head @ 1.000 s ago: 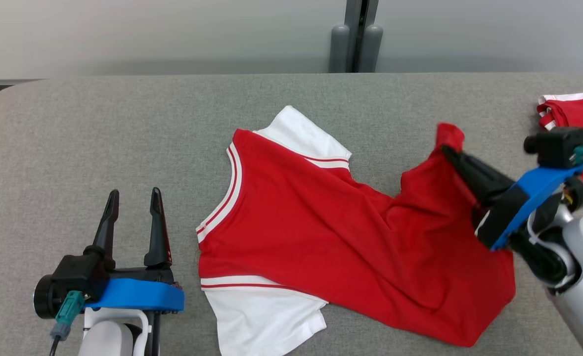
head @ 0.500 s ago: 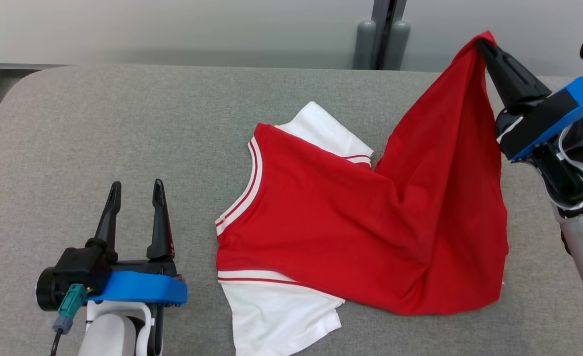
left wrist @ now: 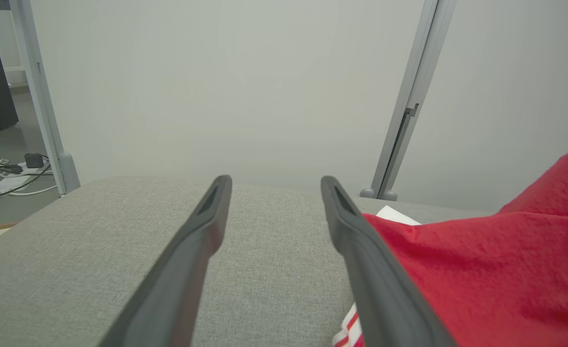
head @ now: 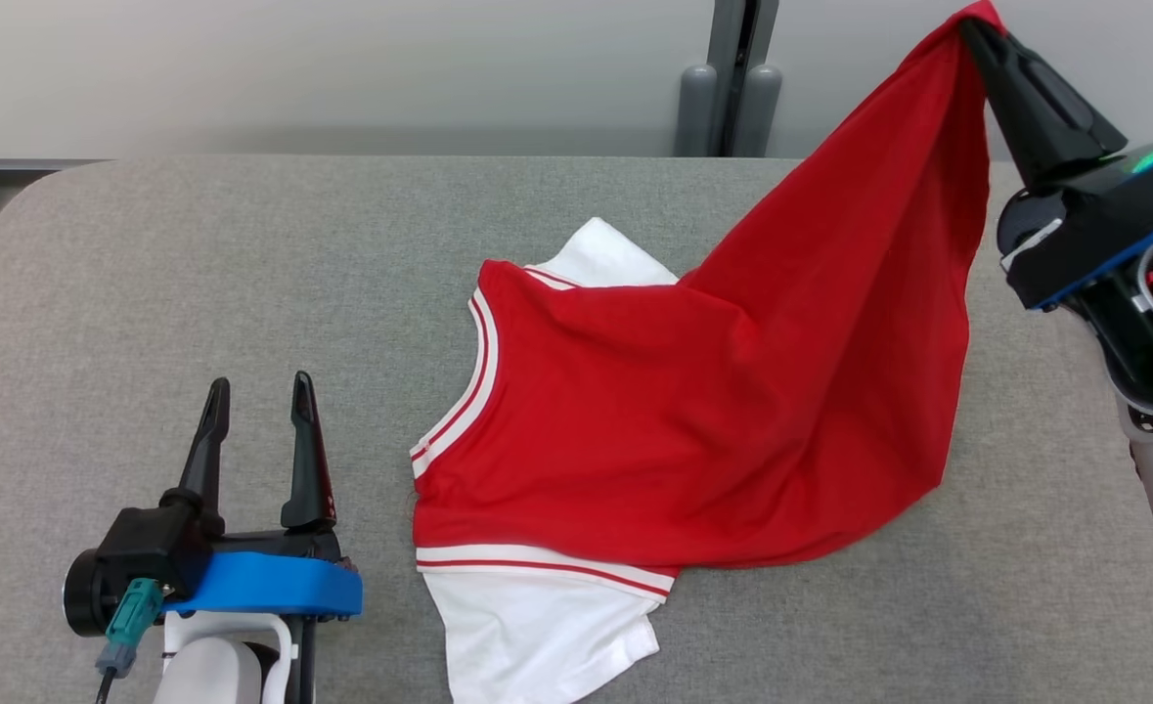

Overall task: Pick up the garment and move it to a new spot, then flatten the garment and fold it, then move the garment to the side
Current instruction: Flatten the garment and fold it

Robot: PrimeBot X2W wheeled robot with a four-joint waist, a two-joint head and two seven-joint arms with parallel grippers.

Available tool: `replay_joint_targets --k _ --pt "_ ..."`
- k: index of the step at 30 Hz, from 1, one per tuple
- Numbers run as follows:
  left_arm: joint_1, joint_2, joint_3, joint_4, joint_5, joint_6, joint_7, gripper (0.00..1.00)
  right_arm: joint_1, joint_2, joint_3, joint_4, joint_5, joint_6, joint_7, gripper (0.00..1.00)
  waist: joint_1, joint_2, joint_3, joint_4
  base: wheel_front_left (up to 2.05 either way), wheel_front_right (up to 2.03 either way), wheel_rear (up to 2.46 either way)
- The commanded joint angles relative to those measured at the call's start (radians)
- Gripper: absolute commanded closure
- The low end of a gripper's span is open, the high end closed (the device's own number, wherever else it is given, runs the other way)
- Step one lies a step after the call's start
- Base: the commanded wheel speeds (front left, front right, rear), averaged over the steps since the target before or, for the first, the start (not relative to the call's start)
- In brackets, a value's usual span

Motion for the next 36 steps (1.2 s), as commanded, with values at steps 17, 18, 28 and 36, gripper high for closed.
replay_joint_targets --k 17,18,28,36 --pt "0.001 -0.001 0.010 0.003 0.012 -0.004 -0.002 0.00 0.064 0.083 -0.097 -0.208 -0.128 0.000 0.068 1.00 0.0000 0.0000 -0.002 -0.020 0.00 0.00 0.00" --pt "0.003 -0.001 0.011 0.003 0.012 -0.005 -0.002 0.00 0.068 0.089 -0.099 -0.225 -0.135 0.000 0.078 1.00 0.0000 0.0000 -0.003 -0.021 0.00 0.00 0.00" --pt "0.004 -0.001 0.009 0.001 0.014 -0.009 -0.002 0.00 0.085 0.131 -0.122 -0.347 -0.199 0.000 0.137 1.00 0.0000 0.0000 -0.001 -0.029 0.00 0.00 0.00" --pt "-0.005 -0.001 0.005 0.002 0.015 -0.011 -0.002 0.00 0.103 0.147 -0.123 -0.352 -0.214 0.000 0.153 1.00 0.0000 0.0000 0.008 -0.028 0.00 0.00 0.00"
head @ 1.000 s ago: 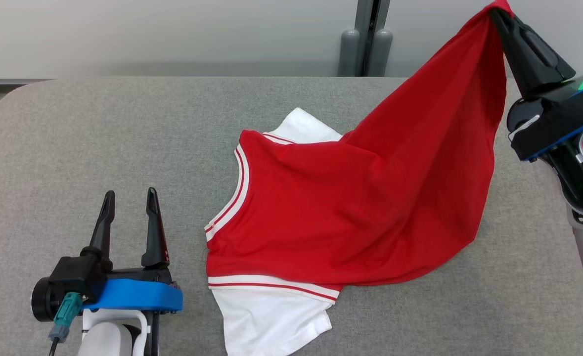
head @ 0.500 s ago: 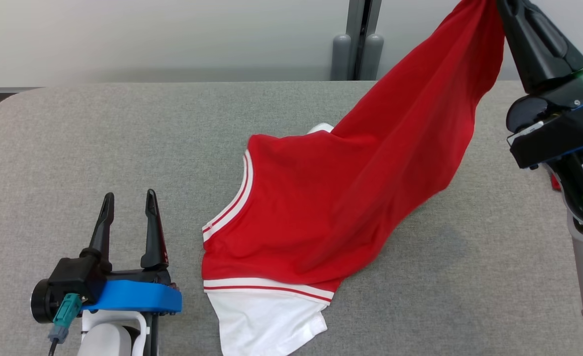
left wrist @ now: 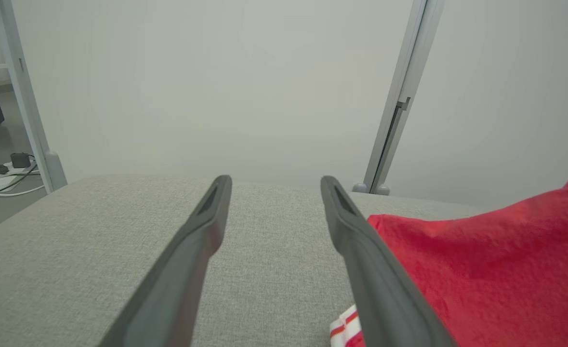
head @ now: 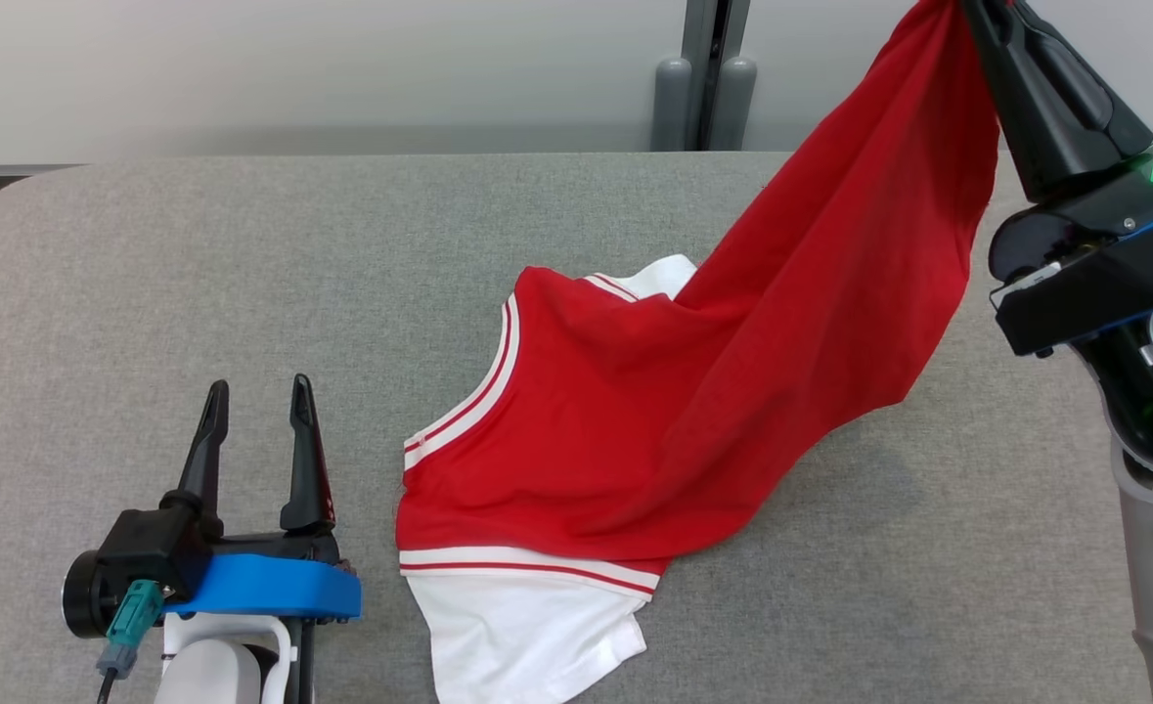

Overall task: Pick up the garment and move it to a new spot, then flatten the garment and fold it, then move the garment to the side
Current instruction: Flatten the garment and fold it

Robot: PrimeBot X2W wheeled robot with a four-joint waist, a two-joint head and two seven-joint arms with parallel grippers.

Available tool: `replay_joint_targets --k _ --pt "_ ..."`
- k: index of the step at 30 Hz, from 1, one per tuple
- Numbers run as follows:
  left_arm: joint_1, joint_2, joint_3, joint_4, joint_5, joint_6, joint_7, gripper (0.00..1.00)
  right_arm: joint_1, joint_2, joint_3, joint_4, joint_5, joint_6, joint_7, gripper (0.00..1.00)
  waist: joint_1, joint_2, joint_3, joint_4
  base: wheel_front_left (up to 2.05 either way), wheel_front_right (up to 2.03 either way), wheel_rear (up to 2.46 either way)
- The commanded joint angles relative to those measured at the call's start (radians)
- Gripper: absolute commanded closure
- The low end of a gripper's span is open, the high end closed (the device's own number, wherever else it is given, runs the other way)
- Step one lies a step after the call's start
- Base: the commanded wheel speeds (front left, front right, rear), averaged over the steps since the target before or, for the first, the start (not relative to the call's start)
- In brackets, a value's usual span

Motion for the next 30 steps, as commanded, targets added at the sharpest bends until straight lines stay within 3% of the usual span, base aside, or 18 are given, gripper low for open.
replay_joint_targets --k 1,10,21,30 --pt "-0.009 -0.001 -0.003 -0.001 0.005 -0.003 -0.002 0.00 0.015 0.006 0.000 0.008 -0.004 0.000 0.001 1.00 0.0000 0.0000 0.003 0.002 0.00 0.00 0.00" --pt "-0.038 -0.001 -0.013 -0.011 -0.003 -0.005 -0.002 0.00 -0.031 0.014 0.014 0.175 -0.023 0.000 -0.044 1.00 0.0000 0.0000 0.058 0.029 0.00 0.00 0.00" --pt "-0.128 -0.001 -0.066 -0.003 -0.030 0.002 -0.002 0.00 -0.305 0.035 0.087 0.672 -0.106 0.000 -0.214 1.00 0.0000 0.0000 0.150 0.138 0.00 0.00 0.00" --pt "-0.148 -0.001 -0.094 0.008 -0.053 0.011 -0.002 0.00 -0.498 0.101 0.122 1.046 -0.148 0.000 -0.446 1.00 0.0000 0.0000 0.178 0.209 0.00 0.00 0.00"
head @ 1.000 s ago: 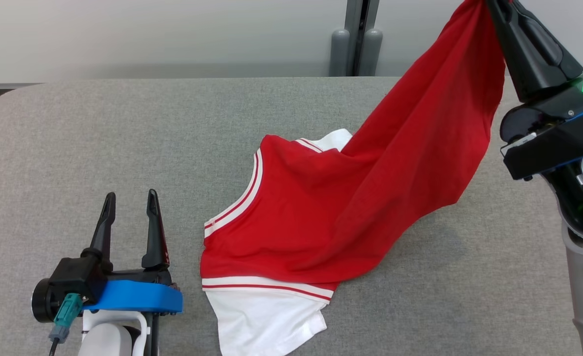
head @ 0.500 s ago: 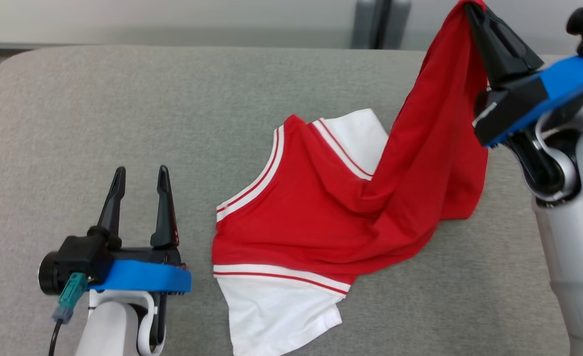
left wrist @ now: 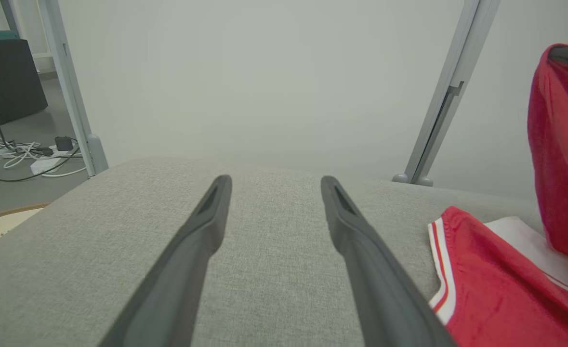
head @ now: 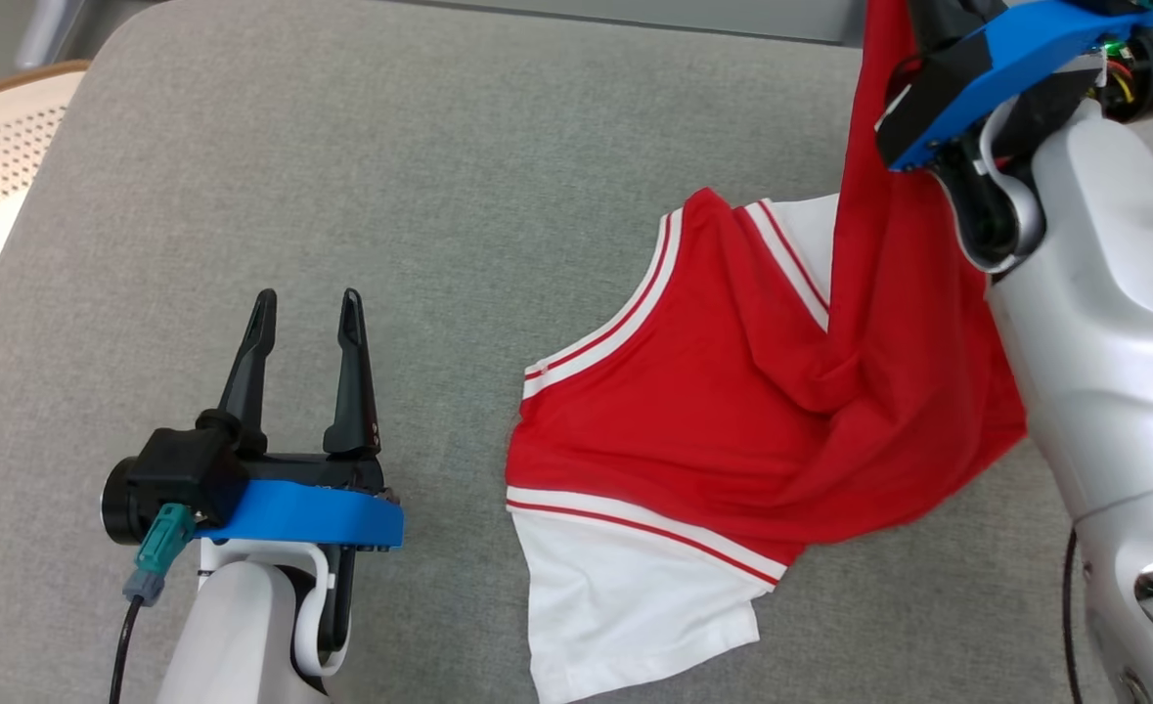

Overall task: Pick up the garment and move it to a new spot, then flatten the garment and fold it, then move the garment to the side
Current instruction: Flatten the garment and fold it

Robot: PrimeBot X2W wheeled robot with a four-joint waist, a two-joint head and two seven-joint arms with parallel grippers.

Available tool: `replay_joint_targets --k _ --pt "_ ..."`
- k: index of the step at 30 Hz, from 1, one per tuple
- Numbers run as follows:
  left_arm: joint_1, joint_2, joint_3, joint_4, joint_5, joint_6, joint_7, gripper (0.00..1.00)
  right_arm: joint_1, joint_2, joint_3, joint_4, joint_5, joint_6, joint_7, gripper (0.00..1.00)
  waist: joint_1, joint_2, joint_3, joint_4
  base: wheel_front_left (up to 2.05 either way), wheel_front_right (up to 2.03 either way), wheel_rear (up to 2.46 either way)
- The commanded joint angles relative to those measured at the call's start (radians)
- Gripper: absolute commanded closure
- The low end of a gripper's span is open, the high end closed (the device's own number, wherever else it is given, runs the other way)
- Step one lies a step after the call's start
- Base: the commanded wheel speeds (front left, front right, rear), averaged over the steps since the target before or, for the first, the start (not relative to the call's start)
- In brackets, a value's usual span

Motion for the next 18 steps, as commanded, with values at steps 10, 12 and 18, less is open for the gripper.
replay_joint_targets --k 10,12,18 --pt "-0.026 -0.001 -0.017 -0.001 -0.016 0.014 -0.002 0.00 -0.086 0.065 0.079 0.264 -0.012 0.000 -0.105 0.00 -0.0001 0.0000 0.022 0.020 0.00 0.00 0.00" --pt "-0.026 -0.001 -0.017 0.000 -0.016 0.015 -0.002 0.00 -0.093 0.070 0.107 0.293 -0.014 0.000 -0.108 0.00 -0.0001 0.0000 0.021 0.015 0.00 0.00 0.00" --pt "-0.012 -0.001 0.001 0.002 0.001 0.014 -0.002 0.00 -0.050 0.040 0.169 0.346 0.009 0.000 -0.124 0.00 -0.0001 0.0000 0.005 -0.022 0.00 0.00 0.00"
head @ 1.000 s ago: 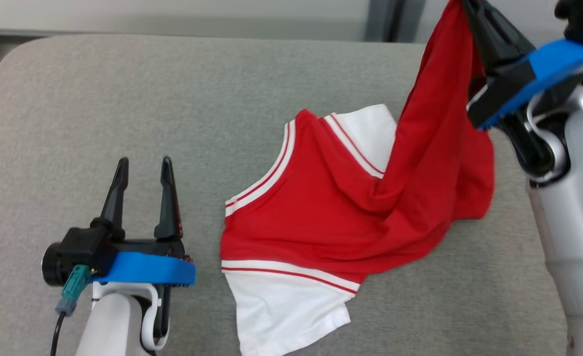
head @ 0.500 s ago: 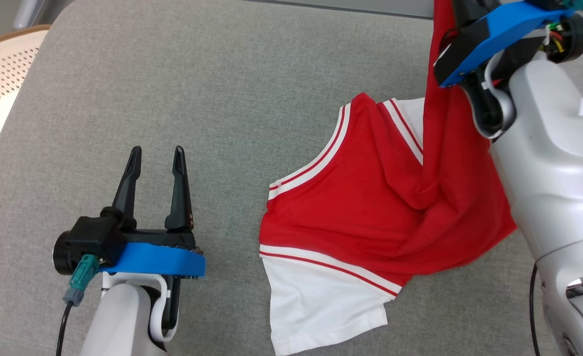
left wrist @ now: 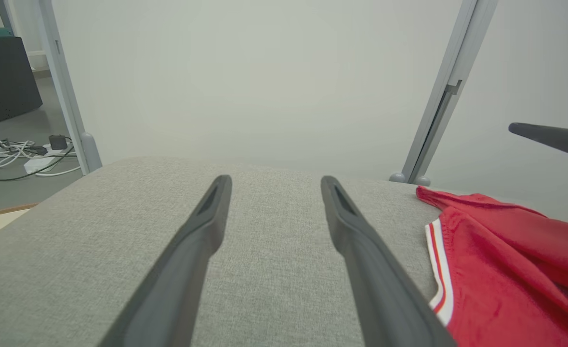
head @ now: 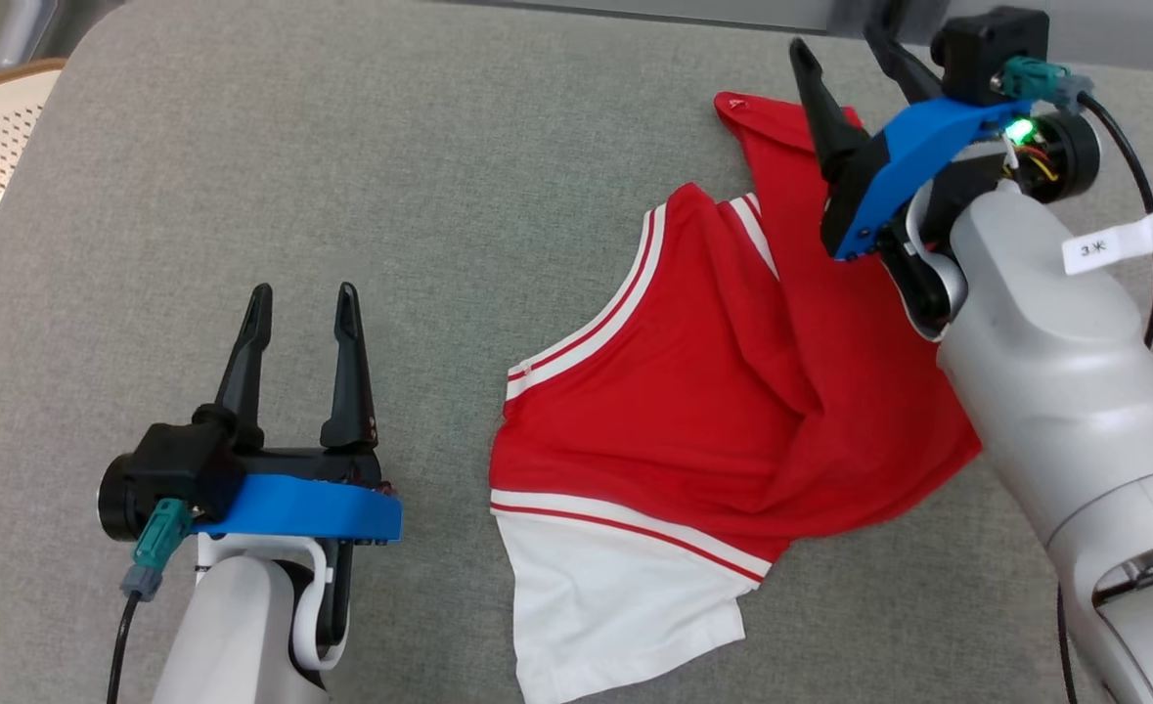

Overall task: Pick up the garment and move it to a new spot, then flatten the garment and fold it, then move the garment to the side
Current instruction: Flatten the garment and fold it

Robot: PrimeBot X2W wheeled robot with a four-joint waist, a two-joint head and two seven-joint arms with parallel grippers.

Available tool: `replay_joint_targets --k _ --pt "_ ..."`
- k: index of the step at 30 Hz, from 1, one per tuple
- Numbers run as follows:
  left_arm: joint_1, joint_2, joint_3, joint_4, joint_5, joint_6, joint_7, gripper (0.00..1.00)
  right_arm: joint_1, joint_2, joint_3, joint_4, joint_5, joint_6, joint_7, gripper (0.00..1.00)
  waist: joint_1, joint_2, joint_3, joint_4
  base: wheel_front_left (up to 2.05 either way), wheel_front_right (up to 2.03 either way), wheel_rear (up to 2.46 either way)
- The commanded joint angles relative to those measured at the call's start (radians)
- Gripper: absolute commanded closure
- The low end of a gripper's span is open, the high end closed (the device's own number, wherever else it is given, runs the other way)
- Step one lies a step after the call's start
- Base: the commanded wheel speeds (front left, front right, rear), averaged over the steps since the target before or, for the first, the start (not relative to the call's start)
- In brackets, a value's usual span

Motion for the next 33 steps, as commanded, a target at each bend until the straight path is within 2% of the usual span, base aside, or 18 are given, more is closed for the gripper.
replay_joint_targets --k 1,9,13,18,24,33 --pt "0.002 -0.001 0.004 0.001 0.005 -0.002 -0.002 0.00 0.024 -0.013 0.007 0.003 0.007 0.000 -0.008 0.00 -0.0001 0.0000 -0.011 -0.012 0.00 0.00 0.00" --pt "0.043 0.000 0.044 0.002 0.032 -0.012 -0.002 0.00 0.162 -0.126 0.021 -0.103 0.122 0.000 -0.047 0.00 -0.0001 0.0000 -0.065 -0.081 0.00 0.00 0.00" --pt "0.062 -0.001 0.060 -0.001 0.043 -0.017 -0.002 0.00 0.268 -0.199 0.017 -0.178 0.171 0.000 -0.052 0.00 -0.0001 0.0000 -0.087 -0.113 0.00 0.00 0.00" --pt "0.077 -0.001 0.072 -0.002 0.053 -0.025 -0.002 0.00 0.416 -0.257 0.002 -0.274 0.212 0.000 -0.053 0.00 -0.0001 0.0000 -0.105 -0.137 0.00 0.00 0.00" --pt "0.088 -0.001 0.074 -0.001 0.057 -0.032 -0.002 0.00 0.548 -0.262 0.010 -0.346 0.235 0.000 -0.052 0.00 -0.0001 0.0000 -0.114 -0.147 0.00 0.00 0.00" --pt "0.082 -0.001 0.060 0.003 0.055 -0.036 -0.002 0.00 0.606 -0.203 0.034 -0.335 0.215 0.000 -0.011 0.00 -0.0001 0.0000 -0.110 -0.132 0.00 0.00 0.00"
